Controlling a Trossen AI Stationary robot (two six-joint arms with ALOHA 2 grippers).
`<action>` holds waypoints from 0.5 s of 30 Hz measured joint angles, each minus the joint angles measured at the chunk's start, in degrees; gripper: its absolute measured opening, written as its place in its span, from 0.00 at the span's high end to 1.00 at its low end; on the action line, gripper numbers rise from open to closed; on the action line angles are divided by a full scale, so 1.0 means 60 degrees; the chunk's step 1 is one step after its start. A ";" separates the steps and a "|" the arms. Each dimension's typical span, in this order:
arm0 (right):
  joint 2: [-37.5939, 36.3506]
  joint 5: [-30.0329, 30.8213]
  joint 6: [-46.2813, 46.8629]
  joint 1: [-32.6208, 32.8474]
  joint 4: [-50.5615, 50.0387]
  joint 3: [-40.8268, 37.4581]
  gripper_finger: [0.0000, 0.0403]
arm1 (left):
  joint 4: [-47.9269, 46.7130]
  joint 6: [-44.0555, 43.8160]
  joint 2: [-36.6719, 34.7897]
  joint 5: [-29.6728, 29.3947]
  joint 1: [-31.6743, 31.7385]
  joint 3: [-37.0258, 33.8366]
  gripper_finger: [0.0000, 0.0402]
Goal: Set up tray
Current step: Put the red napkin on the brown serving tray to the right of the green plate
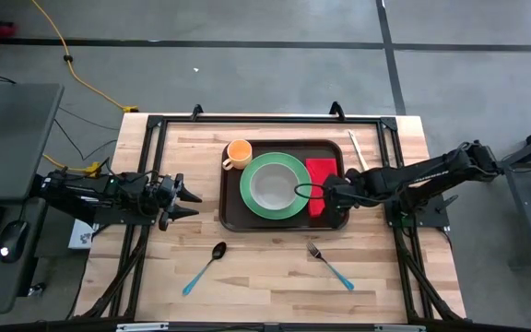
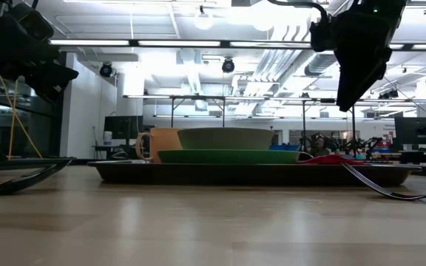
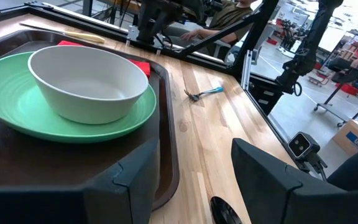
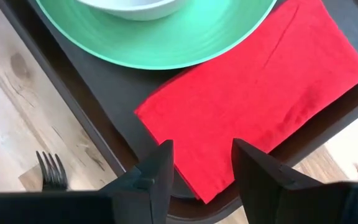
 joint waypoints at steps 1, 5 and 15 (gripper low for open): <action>0.0000 -0.0004 0.0000 -0.0004 0.0013 0.0000 0.65 | 0.0000 0.0000 -0.0001 -0.0001 -0.0003 0.0000 0.43; 0.0004 -0.0091 -0.0206 -0.0003 0.0204 -0.0007 0.65 | -0.0004 0.0000 0.0001 -0.0001 0.0000 0.0000 0.43; 0.0138 -0.1330 -0.0917 -0.0073 0.0476 -0.0018 0.65 | -0.0039 0.0032 0.0000 -0.0001 0.0001 0.0000 0.43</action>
